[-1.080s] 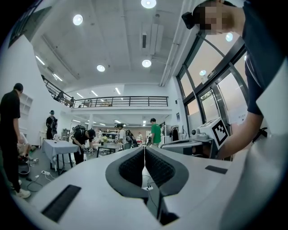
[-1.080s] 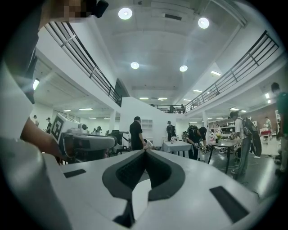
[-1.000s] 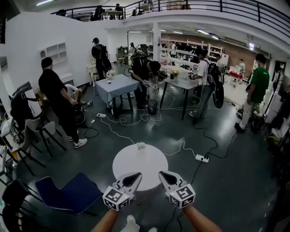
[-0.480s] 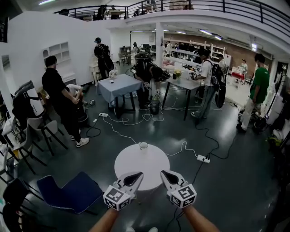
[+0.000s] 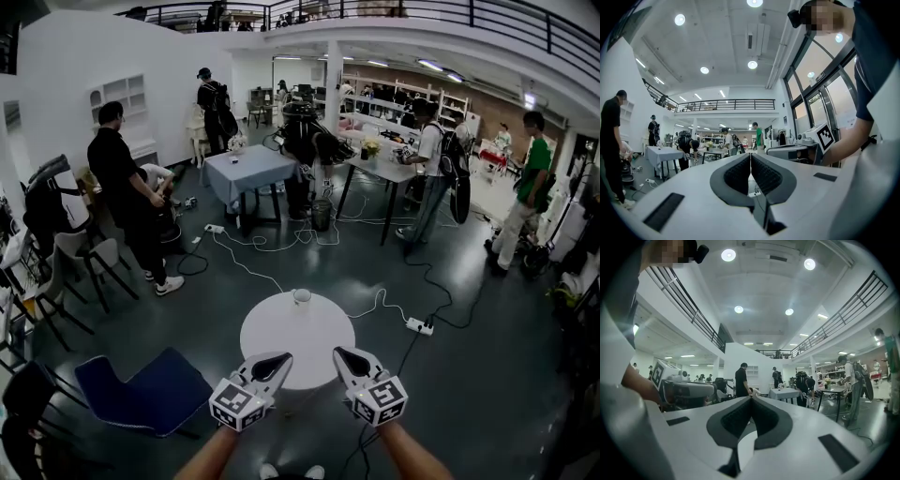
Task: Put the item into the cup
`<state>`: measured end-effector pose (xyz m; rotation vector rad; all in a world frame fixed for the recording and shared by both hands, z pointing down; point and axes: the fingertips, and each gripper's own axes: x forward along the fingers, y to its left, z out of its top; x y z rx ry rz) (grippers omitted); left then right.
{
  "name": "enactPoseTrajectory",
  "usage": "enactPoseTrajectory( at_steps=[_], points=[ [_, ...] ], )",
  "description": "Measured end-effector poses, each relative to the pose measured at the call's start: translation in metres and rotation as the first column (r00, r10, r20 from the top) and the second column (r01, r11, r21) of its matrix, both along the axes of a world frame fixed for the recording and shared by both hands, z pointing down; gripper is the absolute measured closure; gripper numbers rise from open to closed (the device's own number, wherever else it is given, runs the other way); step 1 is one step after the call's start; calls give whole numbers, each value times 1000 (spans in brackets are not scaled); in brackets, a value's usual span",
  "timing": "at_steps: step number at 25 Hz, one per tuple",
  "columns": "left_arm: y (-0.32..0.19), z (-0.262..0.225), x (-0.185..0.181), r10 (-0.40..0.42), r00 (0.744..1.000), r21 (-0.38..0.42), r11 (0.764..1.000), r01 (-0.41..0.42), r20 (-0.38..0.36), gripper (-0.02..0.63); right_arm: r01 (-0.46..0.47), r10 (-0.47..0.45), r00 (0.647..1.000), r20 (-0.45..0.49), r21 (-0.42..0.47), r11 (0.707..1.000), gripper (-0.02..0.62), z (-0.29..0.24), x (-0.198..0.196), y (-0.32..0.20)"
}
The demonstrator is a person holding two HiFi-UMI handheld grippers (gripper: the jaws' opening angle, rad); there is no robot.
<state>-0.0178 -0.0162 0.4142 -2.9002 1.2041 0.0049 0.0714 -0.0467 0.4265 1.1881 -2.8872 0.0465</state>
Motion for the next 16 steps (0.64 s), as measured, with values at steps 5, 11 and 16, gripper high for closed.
enactPoseTrajectory(
  at_steps=[5, 11, 16],
  points=[
    [0, -3, -12, 2, 1000, -2, 1000, -2, 0, 588, 1, -1, 1000, -5, 5, 1000, 580, -6, -12, 0],
    [-3, -6, -15, 18, 1000, 5, 1000, -18, -1, 588, -6, 6, 1000, -15, 7, 1000, 580, -8, -16, 0],
    [-11, -6, -24, 23, 1000, 9, 1000, -23, 1, 588, -13, 13, 1000, -15, 10, 1000, 580, -8, -24, -7]
  ],
)
